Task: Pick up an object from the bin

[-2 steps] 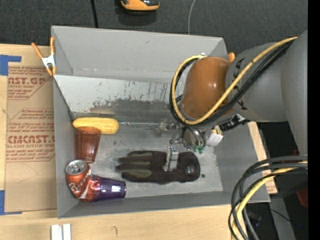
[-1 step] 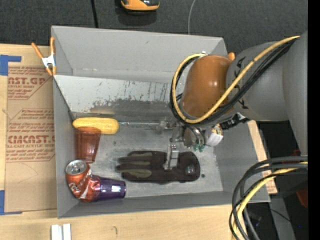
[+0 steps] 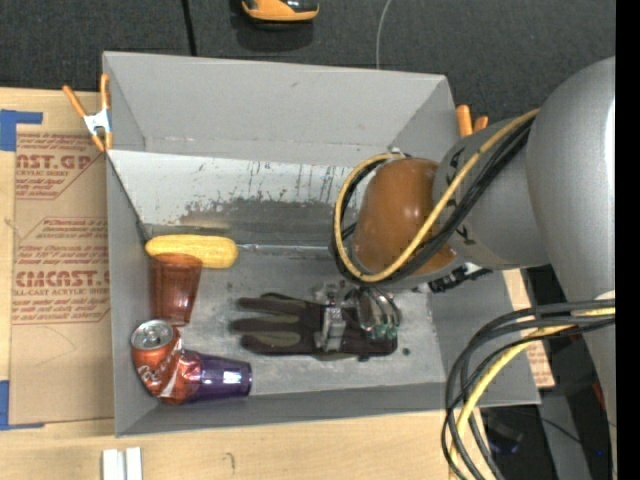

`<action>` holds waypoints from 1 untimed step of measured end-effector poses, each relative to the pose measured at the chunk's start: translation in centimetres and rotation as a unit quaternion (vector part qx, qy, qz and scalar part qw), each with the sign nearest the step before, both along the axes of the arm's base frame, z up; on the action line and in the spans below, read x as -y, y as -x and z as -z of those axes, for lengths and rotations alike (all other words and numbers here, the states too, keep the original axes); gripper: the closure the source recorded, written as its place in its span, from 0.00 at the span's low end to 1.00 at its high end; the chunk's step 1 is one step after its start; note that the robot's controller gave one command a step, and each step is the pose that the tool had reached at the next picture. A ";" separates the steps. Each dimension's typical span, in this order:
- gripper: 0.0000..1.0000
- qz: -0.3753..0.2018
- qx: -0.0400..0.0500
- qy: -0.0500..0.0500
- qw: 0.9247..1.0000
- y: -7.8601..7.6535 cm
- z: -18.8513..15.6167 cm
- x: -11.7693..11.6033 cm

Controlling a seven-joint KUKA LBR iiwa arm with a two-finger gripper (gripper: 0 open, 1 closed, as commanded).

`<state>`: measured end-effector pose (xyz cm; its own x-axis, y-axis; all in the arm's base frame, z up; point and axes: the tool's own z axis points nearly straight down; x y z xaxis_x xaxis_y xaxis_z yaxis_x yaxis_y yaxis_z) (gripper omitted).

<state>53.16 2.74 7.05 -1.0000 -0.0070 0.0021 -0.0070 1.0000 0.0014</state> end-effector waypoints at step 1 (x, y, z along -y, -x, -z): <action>1.00 0.000 0.000 0.000 1.000 0.0 0.0 0.0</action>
Offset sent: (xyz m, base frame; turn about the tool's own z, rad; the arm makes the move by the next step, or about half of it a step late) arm -0.0210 -0.0092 0.1956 -0.0466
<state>53.16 2.74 7.05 -1.0000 -0.0071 0.0021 -0.0071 1.0000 0.0015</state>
